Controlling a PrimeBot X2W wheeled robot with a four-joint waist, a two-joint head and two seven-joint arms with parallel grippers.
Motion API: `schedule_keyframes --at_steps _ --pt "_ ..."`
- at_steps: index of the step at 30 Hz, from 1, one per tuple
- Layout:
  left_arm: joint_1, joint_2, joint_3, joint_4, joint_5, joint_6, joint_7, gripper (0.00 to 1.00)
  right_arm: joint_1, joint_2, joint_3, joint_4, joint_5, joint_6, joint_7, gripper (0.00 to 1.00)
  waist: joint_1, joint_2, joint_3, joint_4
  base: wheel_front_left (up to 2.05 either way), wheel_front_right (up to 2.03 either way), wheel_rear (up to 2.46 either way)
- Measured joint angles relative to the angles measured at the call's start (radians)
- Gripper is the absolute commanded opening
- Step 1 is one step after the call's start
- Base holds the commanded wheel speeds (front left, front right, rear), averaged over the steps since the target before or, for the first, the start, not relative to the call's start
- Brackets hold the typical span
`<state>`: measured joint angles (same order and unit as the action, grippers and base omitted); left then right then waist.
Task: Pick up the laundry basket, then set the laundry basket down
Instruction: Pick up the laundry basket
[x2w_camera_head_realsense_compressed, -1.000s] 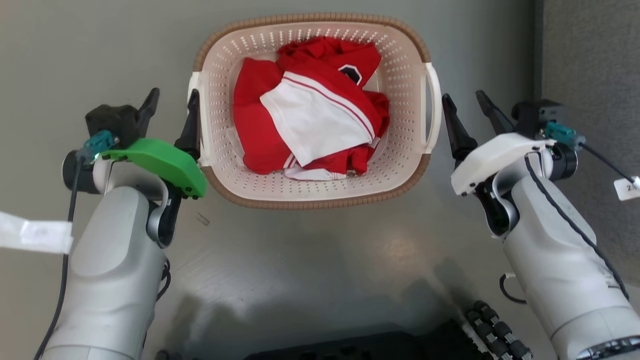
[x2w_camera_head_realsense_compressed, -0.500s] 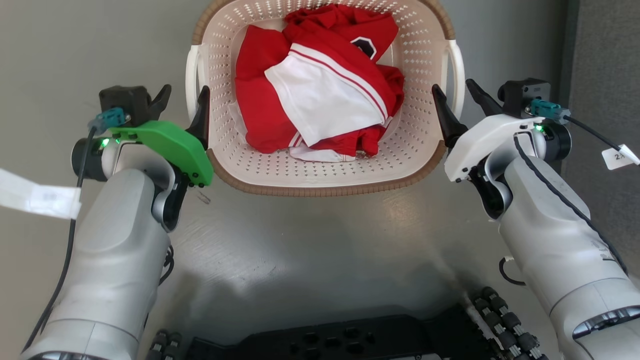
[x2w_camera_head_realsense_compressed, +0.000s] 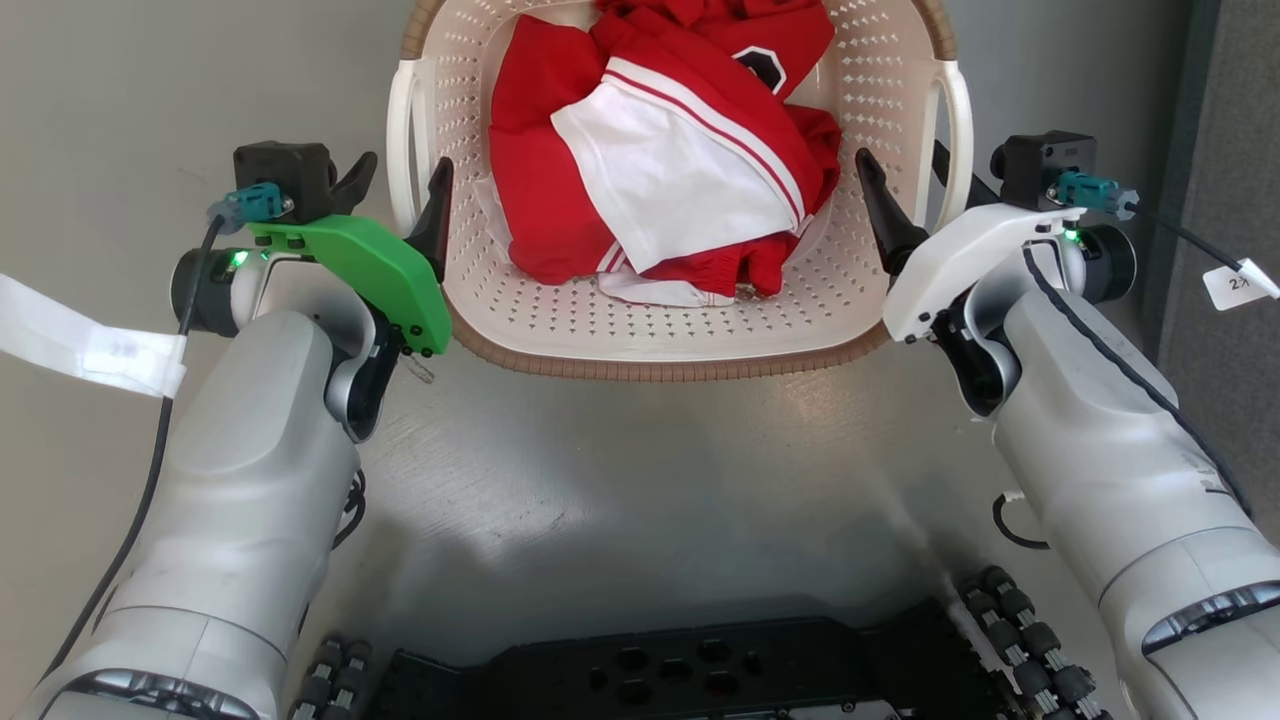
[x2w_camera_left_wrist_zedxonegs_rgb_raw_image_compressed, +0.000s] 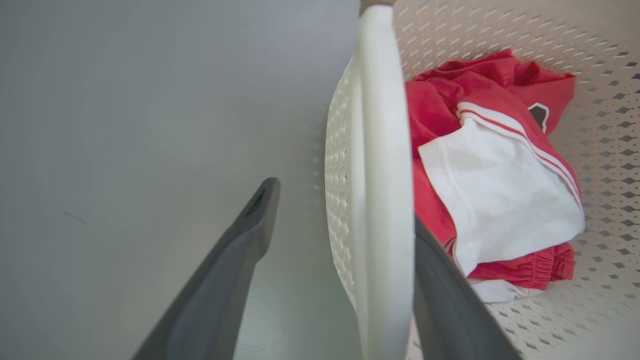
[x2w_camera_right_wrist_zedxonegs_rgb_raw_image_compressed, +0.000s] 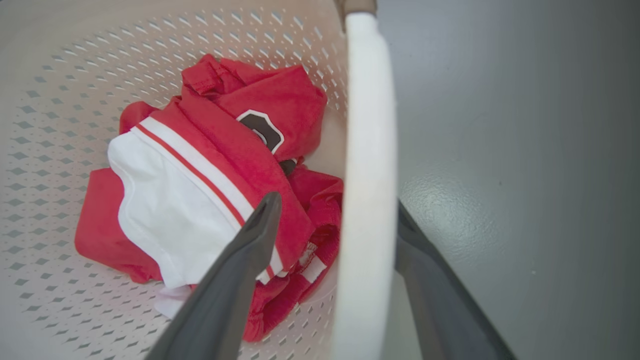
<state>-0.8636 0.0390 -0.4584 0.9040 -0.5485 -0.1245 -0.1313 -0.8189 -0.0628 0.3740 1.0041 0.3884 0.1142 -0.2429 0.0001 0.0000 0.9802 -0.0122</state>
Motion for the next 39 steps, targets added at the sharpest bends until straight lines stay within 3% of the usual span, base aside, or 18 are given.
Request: schedule_keyframes --at_steps 1,2,3,4,5,6,7,8,9,23,39 --pt "-0.002 -0.001 -0.004 0.003 -0.005 0.000 0.000 1.00 -0.003 0.000 0.002 0.004 0.002 0.000 0.000 1.00 0.0000 0.0000 0.001 0.001 0.00 0.00 0.00" --pt "-0.004 -0.001 -0.010 0.005 -0.011 0.000 0.000 1.00 -0.007 0.000 0.004 0.007 0.008 0.000 0.000 0.89 0.0000 0.0000 0.002 0.002 0.00 0.00 0.00" --pt "-0.007 -0.002 -0.016 0.010 -0.018 0.000 0.000 1.00 -0.011 0.000 0.006 0.011 0.014 0.000 0.000 0.68 -0.0001 0.0000 0.002 0.003 0.00 0.00 0.00" --pt "-0.011 -0.002 -0.024 0.014 -0.024 0.000 0.000 0.86 -0.015 0.000 0.009 0.014 0.019 0.000 -0.001 0.47 0.0000 0.0000 0.003 0.003 0.00 0.00 0.00" --pt "-0.016 -0.002 -0.029 0.018 -0.033 0.000 0.000 0.49 -0.017 0.000 0.012 0.016 0.023 0.000 -0.003 0.24 -0.0001 0.0000 0.004 0.004 0.00 0.00 0.00" --pt "-0.019 -0.003 -0.032 0.019 -0.042 0.000 0.000 0.37 -0.019 0.000 0.014 0.019 0.027 0.000 -0.003 0.05 -0.0001 0.0000 0.004 0.005 0.00 0.00 0.00" --pt "-0.021 -0.003 -0.036 0.021 -0.049 0.000 0.000 0.27 -0.020 -0.001 0.016 0.023 0.028 0.000 -0.003 0.00 0.0000 0.0000 0.005 0.005 0.00 0.00 0.00" --pt "-0.021 -0.003 -0.041 0.021 -0.053 0.000 0.000 0.09 -0.021 -0.004 0.018 0.026 0.031 0.000 -0.003 0.00 0.0000 0.0000 0.005 0.005 0.00 0.00 0.00" --pt "-0.021 -0.003 -0.049 0.022 -0.058 0.000 -0.001 0.00 -0.023 -0.004 0.019 0.028 0.039 0.000 -0.003 0.00 0.0000 0.0000 0.005 0.006 0.00 0.00 0.00" --pt "-0.023 -0.010 -0.104 0.061 -0.147 0.003 -0.020 0.00 -0.023 0.003 0.064 0.056 0.092 0.000 -0.003 0.00 0.0000 0.0000 -0.060 -0.006 0.00 0.00 0.00" --pt "0.051 -0.018 -0.168 0.133 -0.240 0.003 0.007 0.00 0.064 0.017 0.120 0.112 0.187 0.009 -0.003 0.00 -0.0001 0.0000 -0.249 -0.023 0.00 0.00 0.00"
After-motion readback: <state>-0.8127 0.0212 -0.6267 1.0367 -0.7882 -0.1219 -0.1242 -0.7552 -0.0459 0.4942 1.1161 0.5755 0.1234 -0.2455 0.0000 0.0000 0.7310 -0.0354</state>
